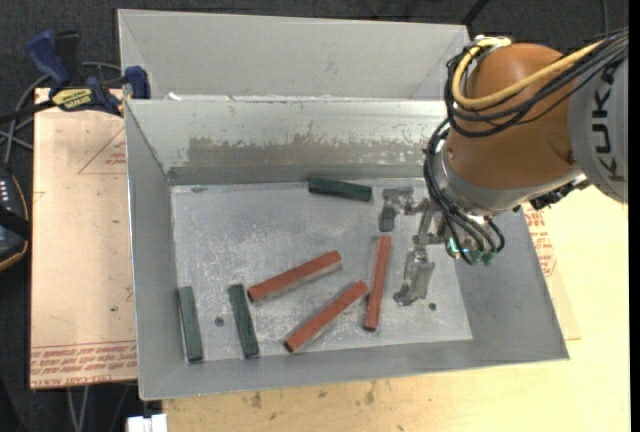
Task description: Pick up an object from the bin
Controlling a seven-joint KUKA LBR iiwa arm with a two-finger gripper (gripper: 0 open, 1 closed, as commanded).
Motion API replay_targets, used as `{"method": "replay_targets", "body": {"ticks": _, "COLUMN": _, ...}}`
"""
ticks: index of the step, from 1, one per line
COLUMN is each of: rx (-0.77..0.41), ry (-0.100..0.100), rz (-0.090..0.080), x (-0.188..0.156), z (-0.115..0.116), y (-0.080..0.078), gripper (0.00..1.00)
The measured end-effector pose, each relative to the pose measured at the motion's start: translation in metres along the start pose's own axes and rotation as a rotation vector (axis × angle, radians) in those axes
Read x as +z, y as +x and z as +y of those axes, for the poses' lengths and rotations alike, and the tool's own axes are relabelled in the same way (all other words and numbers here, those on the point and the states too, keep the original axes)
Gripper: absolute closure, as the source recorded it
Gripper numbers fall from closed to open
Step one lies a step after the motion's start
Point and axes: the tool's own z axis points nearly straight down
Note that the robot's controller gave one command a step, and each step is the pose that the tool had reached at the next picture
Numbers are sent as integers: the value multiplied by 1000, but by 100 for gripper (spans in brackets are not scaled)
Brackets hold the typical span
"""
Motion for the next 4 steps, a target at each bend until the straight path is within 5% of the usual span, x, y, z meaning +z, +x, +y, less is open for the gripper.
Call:
{"method": "replay_targets", "body": {"ticks": 1, "rx": -180, "ry": -1, "rz": -15, "x": 165, "z": 74, "y": 3, "gripper": 0}}
{"method": "replay_targets", "body": {"ticks": 2, "rx": -177, "ry": -1, "rz": -10, "x": 163, "z": 73, "y": 4, "gripper": 100}}
{"method": "replay_targets", "body": {"ticks": 3, "rx": -1, "ry": -4, "rz": -12, "x": 161, "z": 179, "y": -3, "gripper": 100}}
{"method": "replay_targets", "body": {"ticks": 4, "rx": -84, "ry": -3, "rz": -18, "x": 22, "z": 185, "y": -14, "gripper": 100}}
